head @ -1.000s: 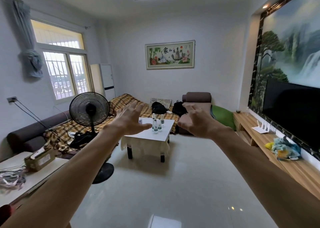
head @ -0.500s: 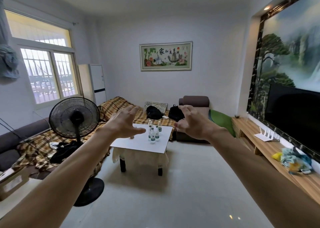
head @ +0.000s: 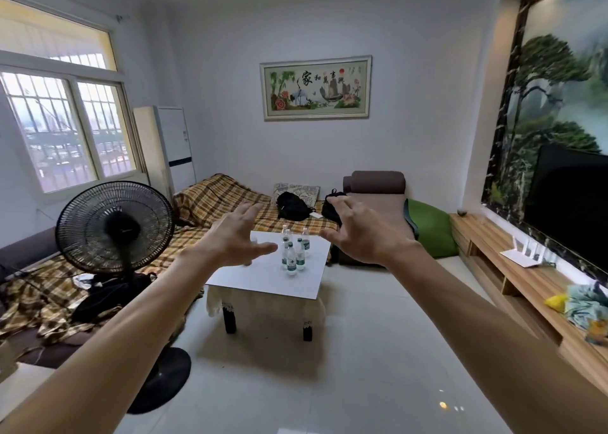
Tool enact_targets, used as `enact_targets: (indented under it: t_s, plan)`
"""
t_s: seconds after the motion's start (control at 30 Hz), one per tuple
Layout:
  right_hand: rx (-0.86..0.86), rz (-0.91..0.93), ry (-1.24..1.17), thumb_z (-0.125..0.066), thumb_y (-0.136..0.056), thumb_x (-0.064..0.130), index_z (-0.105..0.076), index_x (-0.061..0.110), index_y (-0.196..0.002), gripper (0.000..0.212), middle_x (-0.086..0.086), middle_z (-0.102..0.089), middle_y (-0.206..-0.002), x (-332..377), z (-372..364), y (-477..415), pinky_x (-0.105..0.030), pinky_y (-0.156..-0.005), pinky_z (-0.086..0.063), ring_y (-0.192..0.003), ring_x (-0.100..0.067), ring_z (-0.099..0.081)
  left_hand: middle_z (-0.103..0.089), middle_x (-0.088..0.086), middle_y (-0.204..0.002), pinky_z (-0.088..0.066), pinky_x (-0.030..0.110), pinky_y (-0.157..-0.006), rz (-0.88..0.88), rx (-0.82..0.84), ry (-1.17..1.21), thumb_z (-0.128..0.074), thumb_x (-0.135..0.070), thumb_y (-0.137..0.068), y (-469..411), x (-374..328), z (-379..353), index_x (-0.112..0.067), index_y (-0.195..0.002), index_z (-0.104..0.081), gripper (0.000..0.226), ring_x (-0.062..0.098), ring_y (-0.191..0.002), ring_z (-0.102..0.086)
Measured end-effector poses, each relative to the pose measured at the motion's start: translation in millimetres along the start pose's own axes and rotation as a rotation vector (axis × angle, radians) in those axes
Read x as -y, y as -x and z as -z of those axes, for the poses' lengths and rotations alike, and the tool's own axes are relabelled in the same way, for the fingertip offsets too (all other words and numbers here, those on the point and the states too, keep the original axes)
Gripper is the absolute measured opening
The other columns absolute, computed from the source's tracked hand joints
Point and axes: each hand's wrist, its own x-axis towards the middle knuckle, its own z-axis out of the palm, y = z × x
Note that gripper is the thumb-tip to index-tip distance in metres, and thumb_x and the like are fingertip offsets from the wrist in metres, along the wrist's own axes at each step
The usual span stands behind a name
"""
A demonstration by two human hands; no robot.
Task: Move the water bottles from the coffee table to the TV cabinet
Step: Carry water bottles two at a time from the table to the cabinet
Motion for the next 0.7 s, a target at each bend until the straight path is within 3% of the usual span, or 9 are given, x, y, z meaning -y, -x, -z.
enact_targets:
  t_s: [0.33,0.5,0.7]
  plan:
    - [0.022,0.046,-0.022,-0.054,-0.094,0.044,-0.024,0.013,-0.151,0.072,-0.01,-0.032,-0.155,-104.4,-49.1,-146.8,-0.045,-0.115,-0.031,-0.14,-0.03,-0.035,-0.023,0.009,-0.164,-0.022,0.04,-0.121,0.058,-0.01,0.03,-0.07,-0.05,-0.084,-169.0,17.2,-43.5,-0.017,-0.157,-0.017,0.097,0.025,-0.151,-0.022]
    - [0.038,0.03,-0.051,-0.054,-0.093,0.048,-0.023,0.012,-0.152,0.076,-0.012,-0.03,-0.157,-152.3,-78.0,-209.9,-0.046,-0.116,-0.03,-0.143,-0.031,-0.031,-0.033,0.012,-0.16,-0.028,0.04,-0.118,0.089,-0.002,0.049,-0.07,-0.051,-0.084,-246.2,24.5,-64.6,-0.014,-0.157,-0.021,0.095,0.027,-0.148,-0.031]
    - [0.066,-0.033,-0.236,-0.048,-0.098,0.043,-0.025,0.014,-0.152,0.066,-0.008,-0.03,-0.158,-188.1,-113.7,-278.2,-0.047,-0.116,-0.029,-0.144,-0.027,-0.031,-0.035,0.007,-0.16,-0.027,0.038,-0.118,0.08,0.015,0.095,-0.068,-0.055,-0.083,-316.6,48.8,-98.4,-0.017,-0.154,-0.031,0.088,0.023,-0.147,-0.031]
